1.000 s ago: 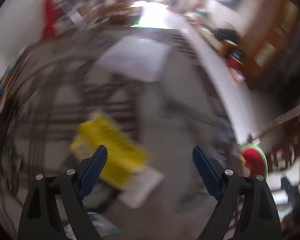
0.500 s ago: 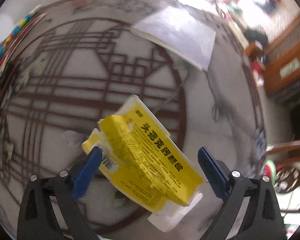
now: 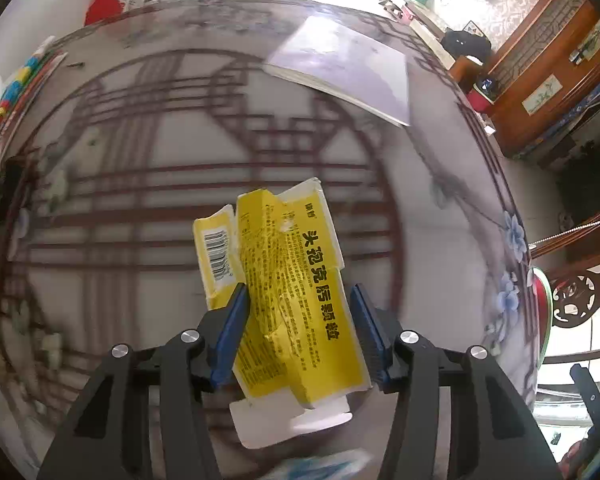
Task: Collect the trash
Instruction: 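Grasp the yellow toothpaste box with the left gripper, then grasp the white-blue snack wrapper with the right gripper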
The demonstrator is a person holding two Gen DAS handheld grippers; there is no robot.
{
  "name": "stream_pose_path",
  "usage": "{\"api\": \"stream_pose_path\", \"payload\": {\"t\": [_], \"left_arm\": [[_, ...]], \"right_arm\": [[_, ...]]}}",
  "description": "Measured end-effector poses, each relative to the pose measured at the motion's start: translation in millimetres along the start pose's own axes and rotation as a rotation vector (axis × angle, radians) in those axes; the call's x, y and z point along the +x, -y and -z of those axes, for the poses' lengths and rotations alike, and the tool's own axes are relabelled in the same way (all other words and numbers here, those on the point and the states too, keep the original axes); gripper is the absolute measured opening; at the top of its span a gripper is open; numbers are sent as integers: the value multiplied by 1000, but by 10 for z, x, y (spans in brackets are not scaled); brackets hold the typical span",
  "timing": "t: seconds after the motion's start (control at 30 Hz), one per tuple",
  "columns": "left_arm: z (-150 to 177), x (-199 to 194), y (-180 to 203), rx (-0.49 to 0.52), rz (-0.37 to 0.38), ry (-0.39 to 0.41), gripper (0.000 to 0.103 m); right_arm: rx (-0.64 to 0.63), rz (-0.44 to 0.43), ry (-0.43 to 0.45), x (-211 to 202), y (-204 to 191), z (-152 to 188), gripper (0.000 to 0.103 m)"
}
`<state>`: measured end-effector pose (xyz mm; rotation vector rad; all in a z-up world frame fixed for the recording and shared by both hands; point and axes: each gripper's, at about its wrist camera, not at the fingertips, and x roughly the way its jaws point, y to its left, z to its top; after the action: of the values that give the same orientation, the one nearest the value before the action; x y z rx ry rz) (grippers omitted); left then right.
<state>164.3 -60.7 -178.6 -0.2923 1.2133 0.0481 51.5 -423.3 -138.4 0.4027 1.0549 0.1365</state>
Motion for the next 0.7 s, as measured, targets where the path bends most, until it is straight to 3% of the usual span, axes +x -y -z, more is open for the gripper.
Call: {"api": "stream_pose_path", "payload": {"t": [0.33, 0.5, 0.7], "left_arm": [[264, -228, -781, 74, -24, -14, 51], [360, -276, -1032, 71, -2, -17, 78], [349, -383, -1259, 45, -37, 69, 91]], "right_arm": [[-146, -144, -166, 331, -1212, 412, 75], [-148, -174, -266, 578, -1749, 703, 79], [-122, -149, -337, 830, -2060, 931, 80]]}}
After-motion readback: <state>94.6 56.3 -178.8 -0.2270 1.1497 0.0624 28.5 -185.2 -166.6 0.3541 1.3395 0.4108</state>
